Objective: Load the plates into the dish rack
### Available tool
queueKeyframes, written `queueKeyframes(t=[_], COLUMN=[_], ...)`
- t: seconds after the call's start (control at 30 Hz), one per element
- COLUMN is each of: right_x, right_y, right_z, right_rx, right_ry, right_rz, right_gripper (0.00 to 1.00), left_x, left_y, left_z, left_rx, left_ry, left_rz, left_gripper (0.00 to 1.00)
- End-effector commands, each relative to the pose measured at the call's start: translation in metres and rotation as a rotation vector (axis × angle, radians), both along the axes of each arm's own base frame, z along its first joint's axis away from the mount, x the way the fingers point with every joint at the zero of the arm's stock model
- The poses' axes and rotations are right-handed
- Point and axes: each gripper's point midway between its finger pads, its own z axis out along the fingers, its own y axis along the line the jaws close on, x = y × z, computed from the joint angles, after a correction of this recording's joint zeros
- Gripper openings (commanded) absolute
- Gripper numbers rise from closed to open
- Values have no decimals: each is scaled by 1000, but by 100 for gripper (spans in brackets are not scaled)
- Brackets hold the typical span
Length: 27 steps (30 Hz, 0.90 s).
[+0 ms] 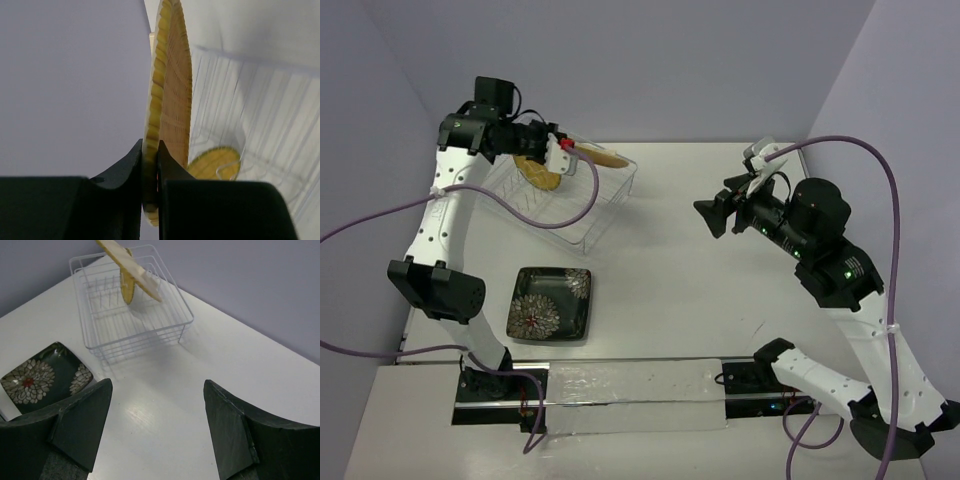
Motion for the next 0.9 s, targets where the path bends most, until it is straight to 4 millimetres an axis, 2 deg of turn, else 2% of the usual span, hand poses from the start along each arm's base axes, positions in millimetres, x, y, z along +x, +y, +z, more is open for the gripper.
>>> queueKeyframes(t=[0.0, 0.13, 0.2, 0.3, 0.43, 0.6, 0.87], right_x=[26, 44, 55, 64, 79, 94, 116], right_y=[-8, -6, -4, 0, 12, 22, 29], right_z=[14, 10, 3, 4, 1, -2, -1], right_rx=[52, 64, 53, 68, 78, 74, 46], right_ry=[-8, 18, 38, 58, 94, 114, 109], right_rz=[-130, -180, -201, -212, -205, -201, -213], right_gripper=[81, 80, 80, 80, 80, 80, 80], left_x=[-16, -14, -12, -9, -1, 8, 27], left_y=[24, 68, 78, 102, 127, 144, 145], left_z=[9, -17, -18, -23, -38, -42, -43], left_rx=[97, 158, 142, 159, 227, 169, 161], left_ry=[-101, -51, -49, -68, -75, -100, -193], left_rz=[-114, -72, -60, -41, -19, -31, -110], left_gripper=[0, 0, 0, 0, 0, 0, 0])
